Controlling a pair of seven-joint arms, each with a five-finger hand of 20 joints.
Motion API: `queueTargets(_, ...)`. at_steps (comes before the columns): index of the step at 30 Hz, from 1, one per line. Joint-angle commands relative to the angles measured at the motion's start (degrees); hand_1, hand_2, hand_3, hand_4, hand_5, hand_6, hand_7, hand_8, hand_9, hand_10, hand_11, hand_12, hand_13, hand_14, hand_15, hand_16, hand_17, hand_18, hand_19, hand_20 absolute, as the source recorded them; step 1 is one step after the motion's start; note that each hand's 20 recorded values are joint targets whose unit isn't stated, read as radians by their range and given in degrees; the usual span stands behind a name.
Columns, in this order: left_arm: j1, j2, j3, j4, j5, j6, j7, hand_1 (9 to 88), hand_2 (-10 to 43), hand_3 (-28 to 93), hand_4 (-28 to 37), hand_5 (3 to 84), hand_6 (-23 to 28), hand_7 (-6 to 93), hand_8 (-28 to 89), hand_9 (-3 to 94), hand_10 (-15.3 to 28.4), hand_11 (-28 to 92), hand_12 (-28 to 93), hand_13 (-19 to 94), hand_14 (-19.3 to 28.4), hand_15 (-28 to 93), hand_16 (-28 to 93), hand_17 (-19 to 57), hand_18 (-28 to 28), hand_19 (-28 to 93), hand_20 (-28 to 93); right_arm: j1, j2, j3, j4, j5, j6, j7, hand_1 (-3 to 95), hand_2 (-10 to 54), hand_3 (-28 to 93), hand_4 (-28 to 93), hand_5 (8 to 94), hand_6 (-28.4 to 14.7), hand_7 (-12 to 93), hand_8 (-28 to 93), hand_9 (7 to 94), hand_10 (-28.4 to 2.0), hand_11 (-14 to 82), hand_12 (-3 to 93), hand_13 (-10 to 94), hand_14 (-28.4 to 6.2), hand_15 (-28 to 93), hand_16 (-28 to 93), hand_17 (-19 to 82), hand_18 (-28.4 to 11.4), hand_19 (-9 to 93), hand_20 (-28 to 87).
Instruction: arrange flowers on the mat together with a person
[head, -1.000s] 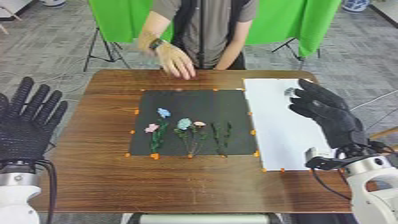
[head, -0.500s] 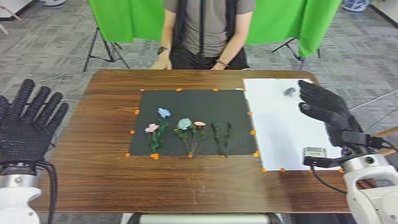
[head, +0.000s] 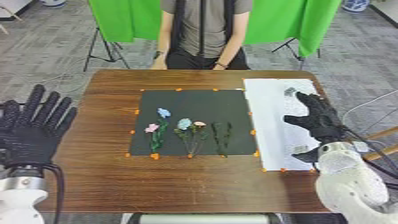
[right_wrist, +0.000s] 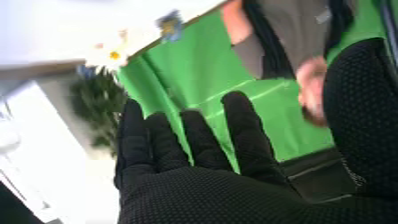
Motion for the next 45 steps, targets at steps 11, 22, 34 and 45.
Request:
queueTargets(11,2.0,-1.07,0.78,0.11,-0.61,0.31,-1.03,23.1,16.4,72,-28.3,35.4,5.1,10.9,-10,30.4,11.5,12,5,23,12.8,20,-6,-6.7,12.5,28,10,24.9,2.7,-13.5,18.5,4.2,-8.8,3.0,28.3,-7.1,76,-23,27.1,-5.0,7,-6,17.5,-17.4,-4.4,16.9,9,-17.5,4,24,-2,-15.6,40,4)
queueTargets(22,3.3,-1.25,0.71,-0.29,-1.05,0.66,-0.32,23.3,16.4,72,-28.3,37.0,5.7,10.6,-10,31.2,11.7,13,5,23,12.9,21,-6,-6.7,12.5,29,10,35.1,4.9,-21.3,27.4,10.5,-13.4,5.1,28.2,-6.2,76,-23,26.9,-5.3,7,-6,17.0,-17.7,-5.1,17.1,7,-17.9,5,23,-4,-15.8,43,3)
queueTargets(34,3.3,-1.1,0.98,-0.27,-2.12,0.5,-0.55,23.6,16.8,72,-28.3,39.8,6.5,11.6,-10,35.1,12.8,15,7,25,13.4,23,-6,-6.7,12.5,29,11,36.7,4.2,-25.4,30.6,8.5,-17.6,5.9,34.9,-2.1,79,-27,35.6,-4.4,16,-11,39.2,-16.1,15.0,18.4,36,-13.1,36,16,13,-18.1,60,11)
queueTargets(45,2.7,-1.04,1.46,0.03,-2.07,0.35,-0.92,23.6,16.7,72,-28.3,40.5,6.7,11.6,-9,35.8,12.9,15,7,25,13.5,23,-6,-6.7,12.6,30,11,34.2,5.2,-28.5,28.1,2.3,-10.4,3.6,57.6,-6.3,65,-28,67.0,4.2,36,-7,70.2,-6.8,20.9,47.2,56,-3.7,41,42,20,-16.2,61,19)
